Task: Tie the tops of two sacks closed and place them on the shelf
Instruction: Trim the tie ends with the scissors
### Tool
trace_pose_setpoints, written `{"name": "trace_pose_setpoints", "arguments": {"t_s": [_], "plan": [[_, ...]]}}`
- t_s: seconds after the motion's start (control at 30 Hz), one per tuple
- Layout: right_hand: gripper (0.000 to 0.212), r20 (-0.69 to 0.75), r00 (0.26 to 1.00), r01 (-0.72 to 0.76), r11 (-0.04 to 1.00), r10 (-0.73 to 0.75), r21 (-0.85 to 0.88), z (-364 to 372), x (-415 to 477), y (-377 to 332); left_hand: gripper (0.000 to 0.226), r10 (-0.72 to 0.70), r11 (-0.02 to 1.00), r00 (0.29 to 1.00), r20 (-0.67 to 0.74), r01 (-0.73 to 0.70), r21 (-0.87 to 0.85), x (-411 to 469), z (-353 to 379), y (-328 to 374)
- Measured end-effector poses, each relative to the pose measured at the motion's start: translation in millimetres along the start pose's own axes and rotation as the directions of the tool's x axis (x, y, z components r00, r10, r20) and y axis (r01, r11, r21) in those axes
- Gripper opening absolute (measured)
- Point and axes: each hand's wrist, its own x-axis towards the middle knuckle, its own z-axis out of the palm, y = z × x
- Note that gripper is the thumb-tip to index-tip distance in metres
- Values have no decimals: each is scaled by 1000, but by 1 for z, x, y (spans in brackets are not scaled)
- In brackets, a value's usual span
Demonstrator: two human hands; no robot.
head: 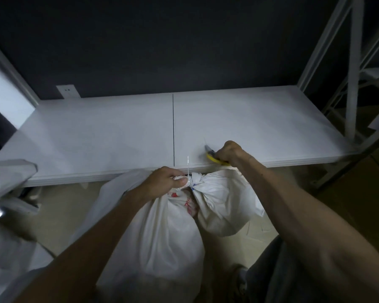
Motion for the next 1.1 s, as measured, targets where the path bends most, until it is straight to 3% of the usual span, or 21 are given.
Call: {"name": "trace_pose_setpoints", "arguments": {"t_s": [0.13,0.27,0.4,0.57,0.7,0.77,0.93,1.1], "plan": [[23,293,955,-133,947,43,293,-20,-23,-15,48,24,997,1000,-8,-24,-75,-28,-13,2],[4,430,901,-181,857,-52,483,-39,-44,-24,32,56,993,998,-11,-57,-99,-57,-29,3],[3,399,902,-109,803,-168,586,-44,-65,-32,23,65,992,998,-1,-64,-107,-80,-44,-1],[7,316,914,89,884,-256,459,-31,-84,-41,10,86,991,996,4,-85,-106,-97,-52,-5],[18,220,917,202,862,-334,465,-24,-87,-47,33,100,989,995,16,-97,-110,-100,-55,-10],[15,207,901,244,840,-381,485,-17,-93,-50,28,86,989,996,0,-85,-123,-103,-56,-12],[18,313,840,171,764,-443,622,13,-104,-49,10,83,986,997,3,-82,-147,-105,-60,-20],[18,346,768,128,659,-539,741,24,-106,-37,15,77,977,997,5,-74,-200,-106,-63,-24]]}}
